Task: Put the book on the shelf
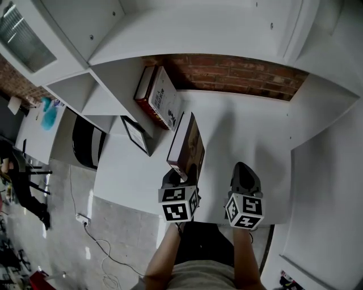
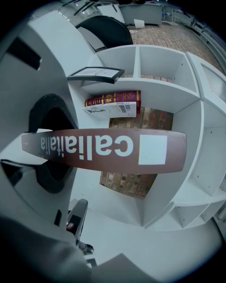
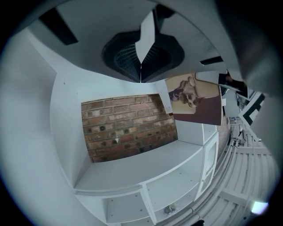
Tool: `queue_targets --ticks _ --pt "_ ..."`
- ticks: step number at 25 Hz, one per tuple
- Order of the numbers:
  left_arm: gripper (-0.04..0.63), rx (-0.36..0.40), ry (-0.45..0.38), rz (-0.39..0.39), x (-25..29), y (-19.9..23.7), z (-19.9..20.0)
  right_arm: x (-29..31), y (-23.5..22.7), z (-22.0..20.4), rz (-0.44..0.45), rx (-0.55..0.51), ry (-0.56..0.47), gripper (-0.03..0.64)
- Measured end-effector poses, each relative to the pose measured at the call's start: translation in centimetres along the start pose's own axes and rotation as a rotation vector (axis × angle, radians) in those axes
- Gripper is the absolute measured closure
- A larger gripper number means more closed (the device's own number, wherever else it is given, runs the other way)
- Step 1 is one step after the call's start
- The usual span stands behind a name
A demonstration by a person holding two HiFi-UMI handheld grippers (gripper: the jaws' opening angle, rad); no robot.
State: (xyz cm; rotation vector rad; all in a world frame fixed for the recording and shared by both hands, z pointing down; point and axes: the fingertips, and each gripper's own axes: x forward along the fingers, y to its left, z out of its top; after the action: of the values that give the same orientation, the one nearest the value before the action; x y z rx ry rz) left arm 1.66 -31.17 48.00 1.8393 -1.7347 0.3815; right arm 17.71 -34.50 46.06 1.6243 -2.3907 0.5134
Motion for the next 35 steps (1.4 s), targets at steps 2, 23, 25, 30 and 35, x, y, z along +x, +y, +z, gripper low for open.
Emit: queue_targets --ticks 2,23,25,30,35 --pt "0.448 -0.006 0.007 0.007 0.2 0.3 -0.3 0.3 0.1 -0.1 0.005 -0.004 0.005 0.6" --pt "0.448 0.021 0.013 0.008 7.0 3.4 2.7 5.6 0.7 1.2 -0.015 -0.031 0.026 0.6" --pt "0.448 0.021 0.01 0.006 7.7 3.9 3.2 6.2 1.0 1.1 -0.02 -0.03 0.031 0.6" --pt "0.448 0.016 0.012 -0.01 9.7 4.8 4.1 7.8 1.9 1.1 -0.025 -0.027 0.038 0.6" --pt "0.448 0.017 0.004 -0.007 11.9 5.7 4.7 9.2 2.9 0.6 -0.043 -0.036 0.06 0.6"
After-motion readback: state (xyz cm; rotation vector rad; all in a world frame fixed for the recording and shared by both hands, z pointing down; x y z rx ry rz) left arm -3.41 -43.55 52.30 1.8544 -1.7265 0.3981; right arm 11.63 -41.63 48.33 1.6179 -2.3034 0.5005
